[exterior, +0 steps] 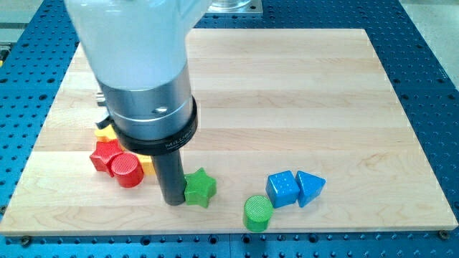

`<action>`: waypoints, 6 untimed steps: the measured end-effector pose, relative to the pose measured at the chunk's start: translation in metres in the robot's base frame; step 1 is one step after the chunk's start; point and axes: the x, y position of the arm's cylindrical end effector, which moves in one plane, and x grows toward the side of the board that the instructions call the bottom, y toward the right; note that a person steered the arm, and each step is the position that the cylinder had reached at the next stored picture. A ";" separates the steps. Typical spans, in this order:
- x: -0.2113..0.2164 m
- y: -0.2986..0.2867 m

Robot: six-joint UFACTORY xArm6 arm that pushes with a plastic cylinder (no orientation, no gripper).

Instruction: Separate the hexagon from the red circle

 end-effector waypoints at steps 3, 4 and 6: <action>-0.003 -0.052; -0.020 -0.052; -0.105 -0.052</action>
